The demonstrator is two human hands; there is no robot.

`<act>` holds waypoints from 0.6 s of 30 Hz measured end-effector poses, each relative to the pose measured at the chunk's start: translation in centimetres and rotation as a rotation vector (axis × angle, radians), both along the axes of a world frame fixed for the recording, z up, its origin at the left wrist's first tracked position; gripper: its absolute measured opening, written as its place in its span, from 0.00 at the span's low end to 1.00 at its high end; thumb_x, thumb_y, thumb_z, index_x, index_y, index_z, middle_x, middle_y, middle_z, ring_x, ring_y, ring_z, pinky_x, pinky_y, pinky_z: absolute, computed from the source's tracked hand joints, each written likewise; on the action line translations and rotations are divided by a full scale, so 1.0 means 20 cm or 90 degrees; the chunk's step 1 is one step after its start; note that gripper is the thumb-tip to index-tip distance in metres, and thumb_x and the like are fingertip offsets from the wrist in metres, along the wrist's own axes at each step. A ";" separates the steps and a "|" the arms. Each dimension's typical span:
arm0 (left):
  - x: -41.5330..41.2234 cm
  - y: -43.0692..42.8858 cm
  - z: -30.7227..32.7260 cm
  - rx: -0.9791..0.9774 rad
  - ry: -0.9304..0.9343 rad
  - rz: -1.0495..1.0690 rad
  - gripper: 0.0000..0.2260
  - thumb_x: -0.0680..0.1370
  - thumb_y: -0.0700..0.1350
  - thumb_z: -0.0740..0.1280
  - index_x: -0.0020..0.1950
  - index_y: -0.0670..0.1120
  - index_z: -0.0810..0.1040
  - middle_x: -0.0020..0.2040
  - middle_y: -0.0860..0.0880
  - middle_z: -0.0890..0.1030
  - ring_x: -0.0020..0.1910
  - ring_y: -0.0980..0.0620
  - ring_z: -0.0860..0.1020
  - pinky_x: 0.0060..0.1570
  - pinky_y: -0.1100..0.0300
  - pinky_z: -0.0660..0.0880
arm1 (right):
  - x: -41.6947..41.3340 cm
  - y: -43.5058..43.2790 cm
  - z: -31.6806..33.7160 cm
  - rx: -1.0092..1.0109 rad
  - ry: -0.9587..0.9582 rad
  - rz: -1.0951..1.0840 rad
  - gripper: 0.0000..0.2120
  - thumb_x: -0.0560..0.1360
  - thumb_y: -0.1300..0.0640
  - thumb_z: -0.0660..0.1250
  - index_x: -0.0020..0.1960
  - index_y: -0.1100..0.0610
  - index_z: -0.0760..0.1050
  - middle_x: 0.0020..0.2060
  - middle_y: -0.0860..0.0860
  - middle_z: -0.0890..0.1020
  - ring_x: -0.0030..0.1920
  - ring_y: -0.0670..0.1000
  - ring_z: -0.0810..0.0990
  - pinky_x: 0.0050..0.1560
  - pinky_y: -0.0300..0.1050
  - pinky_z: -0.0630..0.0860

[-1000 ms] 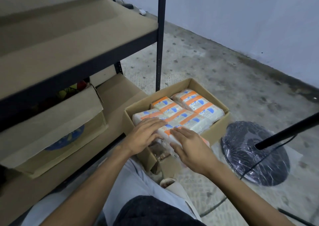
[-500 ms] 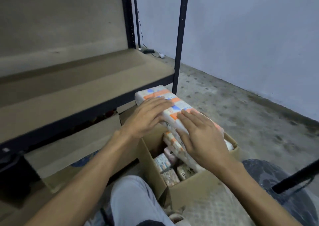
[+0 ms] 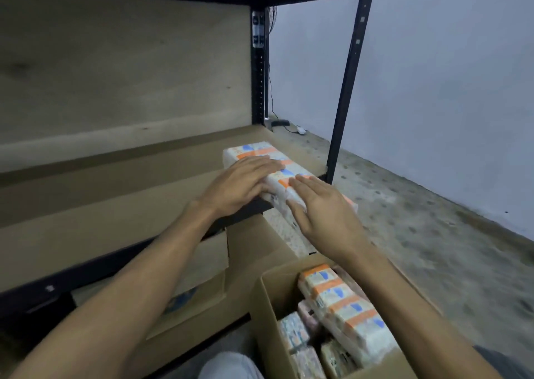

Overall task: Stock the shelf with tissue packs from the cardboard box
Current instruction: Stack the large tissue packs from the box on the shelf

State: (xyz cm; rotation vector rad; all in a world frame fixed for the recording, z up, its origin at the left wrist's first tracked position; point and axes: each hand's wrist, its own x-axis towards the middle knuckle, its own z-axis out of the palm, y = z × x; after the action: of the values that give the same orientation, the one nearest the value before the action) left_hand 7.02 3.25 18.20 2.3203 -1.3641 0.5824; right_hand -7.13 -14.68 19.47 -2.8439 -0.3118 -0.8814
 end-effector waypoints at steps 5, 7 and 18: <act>0.14 0.10 -0.06 0.001 0.036 0.023 0.20 0.80 0.47 0.62 0.72 0.48 0.68 0.71 0.52 0.70 0.71 0.56 0.65 0.72 0.57 0.59 | 0.19 0.08 -0.06 -0.011 0.060 0.022 0.24 0.77 0.47 0.52 0.63 0.60 0.75 0.59 0.56 0.81 0.60 0.57 0.78 0.64 0.52 0.72; 0.19 0.12 -0.05 0.012 0.052 0.035 0.21 0.79 0.50 0.62 0.73 0.51 0.66 0.73 0.54 0.68 0.73 0.58 0.62 0.73 0.60 0.57 | 0.25 0.11 -0.06 0.000 0.044 0.018 0.23 0.76 0.48 0.53 0.60 0.59 0.77 0.56 0.55 0.82 0.56 0.58 0.79 0.59 0.52 0.75; 0.26 0.27 -0.15 -0.013 0.144 0.379 0.32 0.77 0.60 0.61 0.77 0.52 0.53 0.78 0.50 0.56 0.77 0.49 0.53 0.73 0.47 0.53 | 0.60 0.21 -0.02 0.026 0.127 0.022 0.25 0.75 0.41 0.59 0.65 0.56 0.72 0.63 0.55 0.77 0.66 0.57 0.71 0.68 0.52 0.66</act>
State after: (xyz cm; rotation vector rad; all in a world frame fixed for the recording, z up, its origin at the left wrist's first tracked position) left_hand 12.21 8.70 15.21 2.6745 -0.5533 0.4695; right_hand 4.83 -10.50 19.14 -2.8480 -0.3121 -0.5852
